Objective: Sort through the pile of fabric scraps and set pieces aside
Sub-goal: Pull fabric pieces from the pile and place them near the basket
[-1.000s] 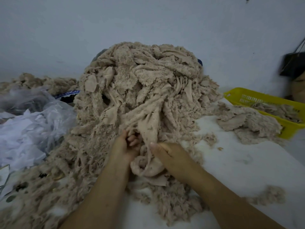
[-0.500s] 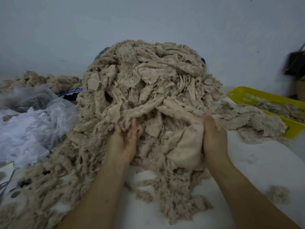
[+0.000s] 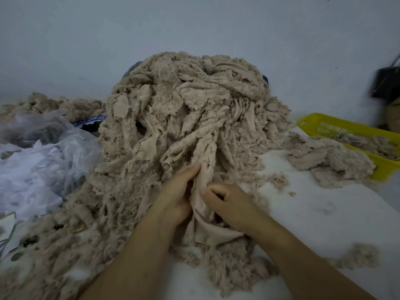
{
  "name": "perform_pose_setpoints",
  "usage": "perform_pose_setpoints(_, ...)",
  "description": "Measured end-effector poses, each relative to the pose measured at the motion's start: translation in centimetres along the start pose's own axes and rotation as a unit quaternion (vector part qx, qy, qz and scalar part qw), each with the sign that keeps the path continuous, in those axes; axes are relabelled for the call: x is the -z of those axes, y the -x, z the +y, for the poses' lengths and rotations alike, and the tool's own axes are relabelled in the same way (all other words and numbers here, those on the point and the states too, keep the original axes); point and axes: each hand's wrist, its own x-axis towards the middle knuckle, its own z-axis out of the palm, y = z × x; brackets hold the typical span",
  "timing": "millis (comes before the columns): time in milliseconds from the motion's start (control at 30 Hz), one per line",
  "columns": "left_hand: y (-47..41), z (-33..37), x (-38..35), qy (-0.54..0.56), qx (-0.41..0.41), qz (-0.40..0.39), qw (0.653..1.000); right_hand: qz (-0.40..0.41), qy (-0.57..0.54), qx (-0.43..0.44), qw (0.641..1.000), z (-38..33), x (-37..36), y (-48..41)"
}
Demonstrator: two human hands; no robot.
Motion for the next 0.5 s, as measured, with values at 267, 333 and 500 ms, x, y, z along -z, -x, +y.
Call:
perform_pose_setpoints(267, 0.1, -1.0, -0.5, -0.200, -0.153, 0.021, 0.967, 0.150, -0.156, -0.170, 0.961, 0.0, 0.7, -0.7)
perform_pose_setpoints(333, 0.6, -1.6, -0.8, -0.313, -0.178, -0.023, 0.933, 0.145, -0.233, -0.157, 0.949, -0.1, 1.1, -0.7)
perform_pose_setpoints(500, 1.3, -1.9, -0.8, -0.401, -0.189, -0.119, 0.888, 0.209, -0.254, -0.191, 0.925, 0.0, 1.7, -0.8)
